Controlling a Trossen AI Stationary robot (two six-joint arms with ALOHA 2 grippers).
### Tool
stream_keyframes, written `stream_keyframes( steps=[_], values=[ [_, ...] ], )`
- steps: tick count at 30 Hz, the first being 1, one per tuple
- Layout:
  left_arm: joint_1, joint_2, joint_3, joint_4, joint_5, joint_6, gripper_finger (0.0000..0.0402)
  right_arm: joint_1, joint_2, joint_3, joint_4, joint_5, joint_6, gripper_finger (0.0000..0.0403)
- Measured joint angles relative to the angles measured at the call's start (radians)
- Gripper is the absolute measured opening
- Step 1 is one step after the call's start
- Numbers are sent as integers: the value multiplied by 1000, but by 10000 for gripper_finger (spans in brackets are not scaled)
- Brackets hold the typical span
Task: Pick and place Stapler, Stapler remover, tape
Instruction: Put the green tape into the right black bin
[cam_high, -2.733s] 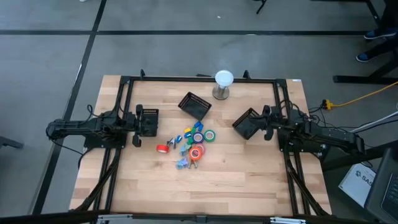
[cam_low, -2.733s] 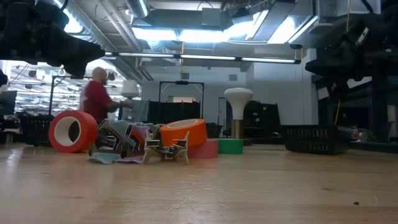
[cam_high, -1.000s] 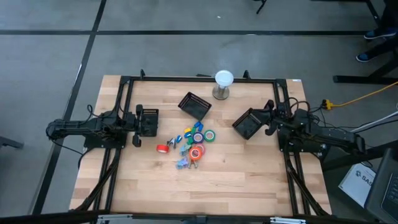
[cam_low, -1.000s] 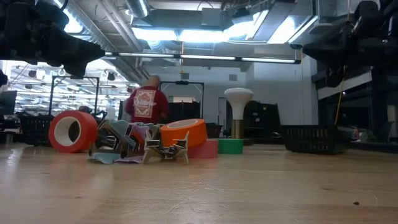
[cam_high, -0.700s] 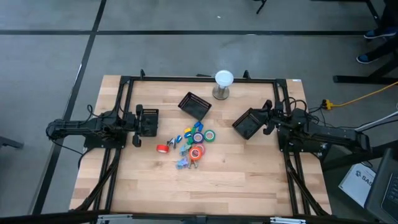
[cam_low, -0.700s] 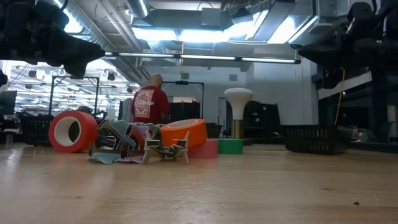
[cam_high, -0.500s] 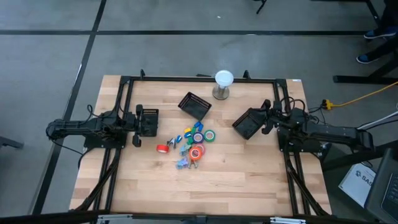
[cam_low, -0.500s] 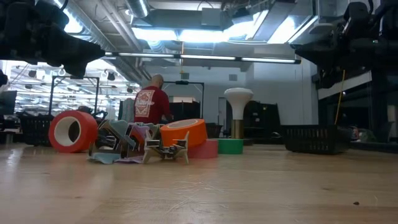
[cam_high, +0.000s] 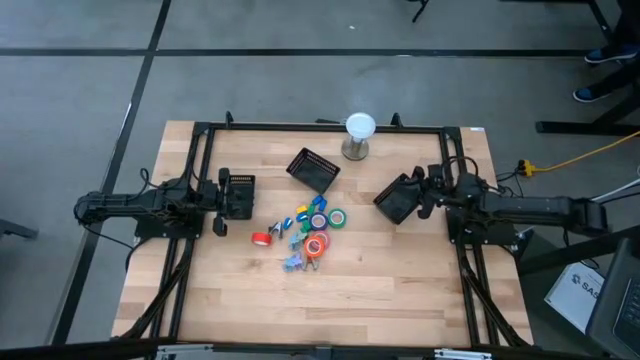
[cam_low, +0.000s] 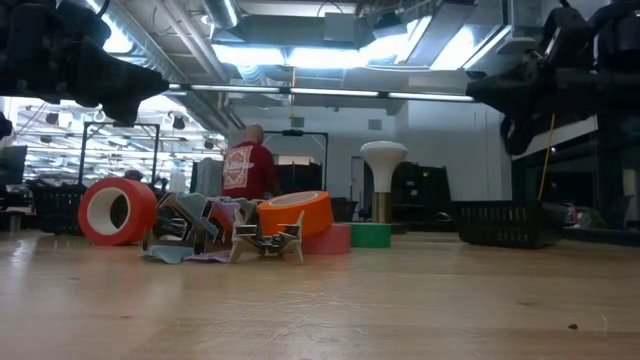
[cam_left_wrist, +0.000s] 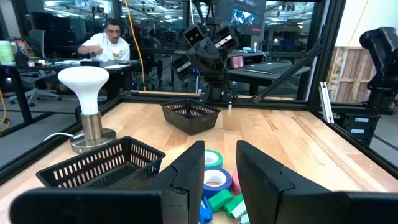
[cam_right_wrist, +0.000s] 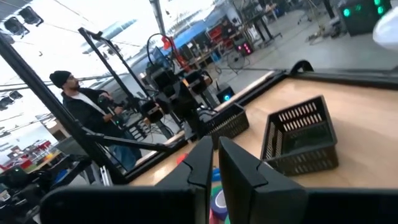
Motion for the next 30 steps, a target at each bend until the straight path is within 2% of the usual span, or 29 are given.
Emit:
stream_keyframes(
  steps=[7,14,17,24,30],
  values=[
    [0,0,0,0,0,0,88,0,72,0,105,1,-49,32],
    [0,0,0,0,0,1,88,5,132,18,140,3,-96,32],
    [0,0,0,0,0,0,88,49,181,72,141,3,-109,32],
    [0,0,0,0,0,0,88,180,358,255,132,4,-261,32],
    [0,0,0,0,0,1,88,241,526,412,75,4,-360,32]
  ],
)
